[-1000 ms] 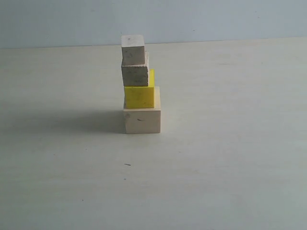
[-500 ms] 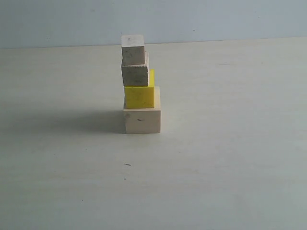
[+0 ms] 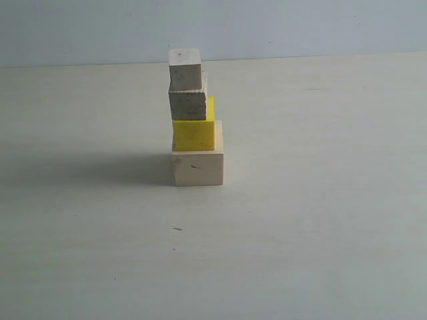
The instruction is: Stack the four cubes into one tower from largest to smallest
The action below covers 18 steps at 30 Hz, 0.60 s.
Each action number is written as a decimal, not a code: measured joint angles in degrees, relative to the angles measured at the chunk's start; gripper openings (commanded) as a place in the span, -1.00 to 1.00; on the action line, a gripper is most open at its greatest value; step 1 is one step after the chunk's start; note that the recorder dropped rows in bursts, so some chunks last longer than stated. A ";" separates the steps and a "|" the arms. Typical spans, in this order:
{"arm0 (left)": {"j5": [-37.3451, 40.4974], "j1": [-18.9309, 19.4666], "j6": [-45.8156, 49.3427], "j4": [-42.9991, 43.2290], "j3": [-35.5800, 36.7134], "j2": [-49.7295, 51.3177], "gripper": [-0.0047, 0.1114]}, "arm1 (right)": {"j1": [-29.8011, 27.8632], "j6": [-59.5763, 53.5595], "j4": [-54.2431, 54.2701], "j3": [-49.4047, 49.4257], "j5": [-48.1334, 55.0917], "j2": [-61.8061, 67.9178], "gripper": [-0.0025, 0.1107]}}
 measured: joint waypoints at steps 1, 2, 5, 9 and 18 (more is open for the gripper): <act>0.00 0.00 0.00 0.00 0.00 0.00 -0.92 | 0.00 0.00 0.00 0.00 0.00 0.00 -0.96; 0.00 0.00 0.00 0.00 0.00 0.00 -0.92 | 0.00 0.00 0.00 0.00 0.00 0.00 -0.96; 0.00 0.00 0.00 0.00 0.00 0.00 -0.92 | 0.00 0.48 -1.37 0.00 0.00 0.00 -0.96; 0.00 0.00 0.00 0.00 0.00 0.00 -0.92 | 0.00 10.74 -14.30 0.00 0.13 0.00 -0.96; 0.00 0.00 0.00 0.00 0.00 0.00 -0.92 | -0.30 46.15 -55.54 1.36 15.35 -0.03 -0.96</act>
